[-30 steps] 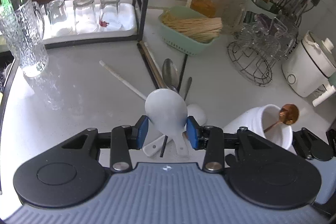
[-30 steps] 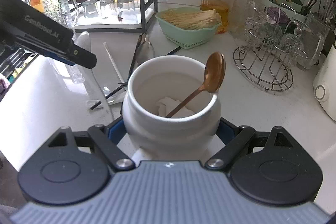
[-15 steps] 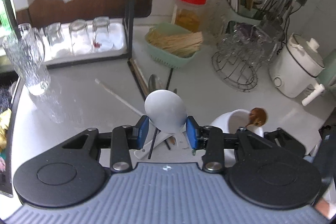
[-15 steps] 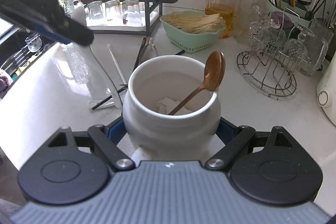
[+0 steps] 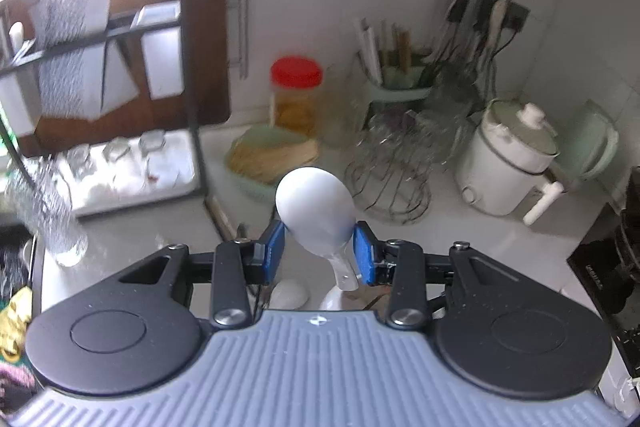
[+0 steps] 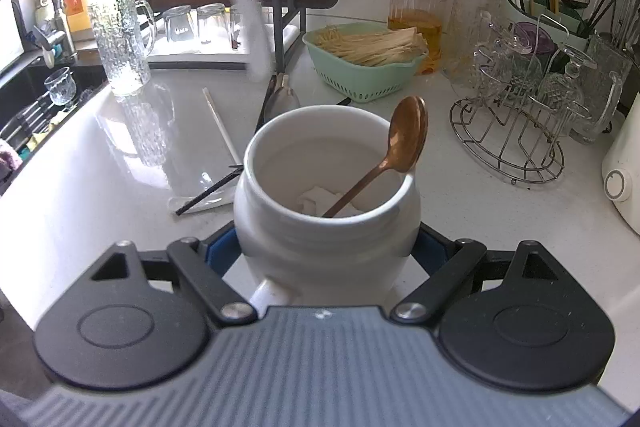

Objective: Organize utensils
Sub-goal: 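Carry the soup spoon with the left tool and lower it into the mug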

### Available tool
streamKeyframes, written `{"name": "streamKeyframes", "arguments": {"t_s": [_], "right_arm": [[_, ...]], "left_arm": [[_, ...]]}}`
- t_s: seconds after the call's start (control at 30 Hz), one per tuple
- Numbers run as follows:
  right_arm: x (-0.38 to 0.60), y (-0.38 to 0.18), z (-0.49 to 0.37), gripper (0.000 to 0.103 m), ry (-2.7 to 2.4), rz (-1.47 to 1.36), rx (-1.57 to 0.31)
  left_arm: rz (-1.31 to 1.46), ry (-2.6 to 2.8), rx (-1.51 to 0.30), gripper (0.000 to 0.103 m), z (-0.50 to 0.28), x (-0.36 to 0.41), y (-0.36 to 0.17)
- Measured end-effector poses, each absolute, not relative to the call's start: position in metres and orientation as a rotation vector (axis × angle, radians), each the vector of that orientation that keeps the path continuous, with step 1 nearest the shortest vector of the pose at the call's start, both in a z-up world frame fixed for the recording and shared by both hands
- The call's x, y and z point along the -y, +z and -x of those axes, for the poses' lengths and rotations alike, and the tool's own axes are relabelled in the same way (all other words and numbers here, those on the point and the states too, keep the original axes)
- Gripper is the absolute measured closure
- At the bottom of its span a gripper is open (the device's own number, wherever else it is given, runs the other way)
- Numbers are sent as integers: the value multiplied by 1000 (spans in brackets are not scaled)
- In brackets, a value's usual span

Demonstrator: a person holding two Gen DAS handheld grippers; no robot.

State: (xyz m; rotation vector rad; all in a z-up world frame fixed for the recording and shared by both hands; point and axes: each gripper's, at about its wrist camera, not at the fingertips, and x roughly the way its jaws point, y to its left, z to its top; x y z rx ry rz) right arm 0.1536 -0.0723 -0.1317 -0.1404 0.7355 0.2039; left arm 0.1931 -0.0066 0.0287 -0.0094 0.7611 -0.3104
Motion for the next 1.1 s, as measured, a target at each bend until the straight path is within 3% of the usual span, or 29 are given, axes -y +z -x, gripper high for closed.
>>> {"name": "streamKeyframes", "arguments": {"t_s": [0.3,1.1], "right_arm": [[70,-133,-156,12,212,141,-729],[66,-136,-158,12,227,146,-695]], "left_arm": [[-60,-383,-768,60,-192,39,28],[-208,-479,-1125,63,-245,65,-50]]}}
